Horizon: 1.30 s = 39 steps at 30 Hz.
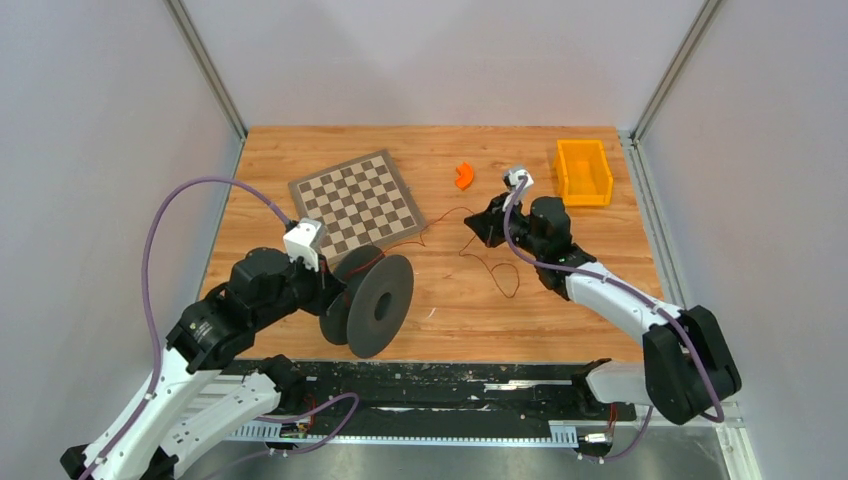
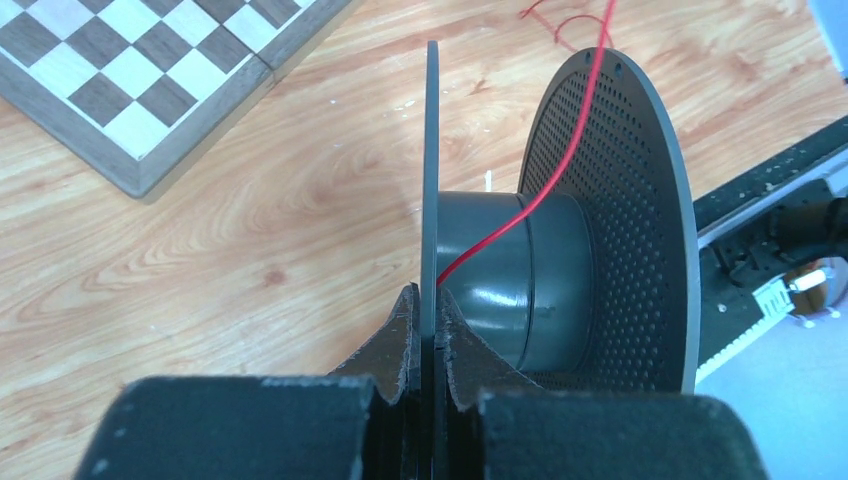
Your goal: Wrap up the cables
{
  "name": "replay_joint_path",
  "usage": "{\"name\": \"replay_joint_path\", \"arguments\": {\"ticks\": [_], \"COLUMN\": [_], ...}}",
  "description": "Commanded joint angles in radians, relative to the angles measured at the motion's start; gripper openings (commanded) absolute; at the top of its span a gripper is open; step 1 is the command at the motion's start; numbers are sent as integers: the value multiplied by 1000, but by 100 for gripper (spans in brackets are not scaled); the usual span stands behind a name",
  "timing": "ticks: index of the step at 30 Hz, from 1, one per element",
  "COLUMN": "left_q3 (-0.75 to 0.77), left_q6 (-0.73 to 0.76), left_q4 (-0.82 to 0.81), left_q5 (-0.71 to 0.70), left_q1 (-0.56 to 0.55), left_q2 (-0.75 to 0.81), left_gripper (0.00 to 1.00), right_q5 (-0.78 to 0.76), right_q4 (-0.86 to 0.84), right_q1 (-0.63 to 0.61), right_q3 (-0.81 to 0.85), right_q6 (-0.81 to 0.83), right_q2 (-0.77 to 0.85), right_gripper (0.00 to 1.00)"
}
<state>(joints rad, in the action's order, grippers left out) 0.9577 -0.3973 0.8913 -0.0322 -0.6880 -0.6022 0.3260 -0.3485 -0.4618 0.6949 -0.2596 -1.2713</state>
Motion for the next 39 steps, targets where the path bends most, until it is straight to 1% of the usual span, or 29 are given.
{"name": "replay_joint_path", "arguments": {"ticks": [1,3,6,9,12,15,19,23,26,31,39], "left_q3": [70,83,108,137,159,184,206,187,158,130,50], "left_q6": [-70,-91,-115,-150,-201,-254,-309,-337,-323,-214,-99], "left_q4": [-87,-109,-129,-140,-152,-178,-178,-183,-187,-191,-196], "left_q5": [47,41,37,-43,-147,-207,-313,-439,-529,-551,-545], "left_q1": [-3,-2,-1,4,10,15,18,18,18,18,18], "left_q2": [46,51,38,22,-4,-23,-58,-74,-88,-131,-135], "left_gripper": [0,0,0,0,0,0,0,0,0,0,0], "right_q5": [123,156,152,153,114,34,2,-50,-65,-75,-66], "right_q4": [-17,-47,-67,-72,-64,-50,-46,-7,39,126,151], "right_q1": [1,-7,-27,-67,-161,-282,-396,-497,-556,-585,-585], "right_q3": [3,-38,-90,-127,-162,-186,-192,-139,-69,64,236], "right_q6": [-11,-30,-48,-63,-65,-74,-109,-103,-88,-52,26], "right_q2": [-67,-80,-71,-36,10,43,80,120,119,85,46], "right_gripper": [0,0,0,0,0,0,0,0,0,0,0]}}
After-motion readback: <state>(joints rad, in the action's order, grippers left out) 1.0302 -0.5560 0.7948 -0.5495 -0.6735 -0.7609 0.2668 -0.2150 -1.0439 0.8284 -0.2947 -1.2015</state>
